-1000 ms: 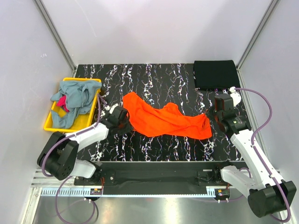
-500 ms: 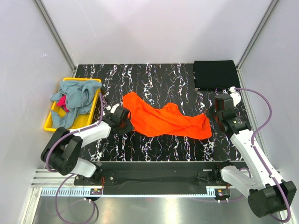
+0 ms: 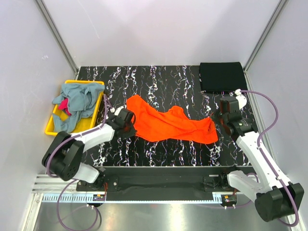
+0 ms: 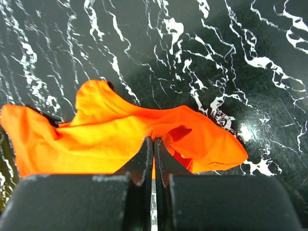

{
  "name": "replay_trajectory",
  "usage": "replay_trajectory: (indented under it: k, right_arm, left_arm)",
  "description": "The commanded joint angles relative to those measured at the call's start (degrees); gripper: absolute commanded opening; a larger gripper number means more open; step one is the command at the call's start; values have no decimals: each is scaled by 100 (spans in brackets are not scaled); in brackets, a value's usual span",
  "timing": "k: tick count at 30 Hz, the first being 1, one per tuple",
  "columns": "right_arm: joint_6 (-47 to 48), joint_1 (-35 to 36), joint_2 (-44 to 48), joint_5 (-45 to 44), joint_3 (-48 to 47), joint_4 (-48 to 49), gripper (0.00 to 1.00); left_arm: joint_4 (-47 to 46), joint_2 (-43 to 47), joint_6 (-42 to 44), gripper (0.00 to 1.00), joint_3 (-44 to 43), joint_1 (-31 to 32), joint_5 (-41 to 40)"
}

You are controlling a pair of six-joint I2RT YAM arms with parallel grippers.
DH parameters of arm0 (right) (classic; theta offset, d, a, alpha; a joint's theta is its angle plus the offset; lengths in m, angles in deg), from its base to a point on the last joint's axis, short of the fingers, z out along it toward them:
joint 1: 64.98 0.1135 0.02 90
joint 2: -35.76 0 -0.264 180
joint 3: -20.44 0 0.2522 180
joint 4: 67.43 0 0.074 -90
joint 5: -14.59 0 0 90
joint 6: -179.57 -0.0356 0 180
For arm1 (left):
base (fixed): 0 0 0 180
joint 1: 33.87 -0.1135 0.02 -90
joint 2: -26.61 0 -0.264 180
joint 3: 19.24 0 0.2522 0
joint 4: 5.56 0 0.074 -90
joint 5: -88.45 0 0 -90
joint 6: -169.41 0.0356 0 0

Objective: Fold and stack the t-shirts
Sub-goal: Flatten the tshirt out

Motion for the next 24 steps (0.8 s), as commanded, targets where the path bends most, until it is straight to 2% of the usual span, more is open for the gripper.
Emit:
replay_trajectory:
  k: [1,4,9,14,15,18,24]
  right_arm:
    - [-58,-62,-273,132,3,132,0]
    - [-181,-88,-572,125,160,228,0]
    - [-208,-106,-1160,159,144,440,0]
    - [-84,-114,-1382,28,-216,-16,20]
    - [-102,-114,-1321,-16,-339,-122,29]
    - [-128,-114,-1093,-95,-515,-588,47]
    - [-330,-123,-757,-366,-51,-536,45]
  left_arm:
    - [384,536,409,0,-495,24,-225]
    - [875,1028,673,0,-628,42,-392]
    - [1078,1267,805,0,-566,42,-286]
    - [1219,1530,1034,0,-645,42,-278]
    - [1280,1557,1086,0,-689,33,-243]
    - [1421,1592,1288,0,-917,-28,-67]
    - [1536,1592,1578,0,-1269,-554,249]
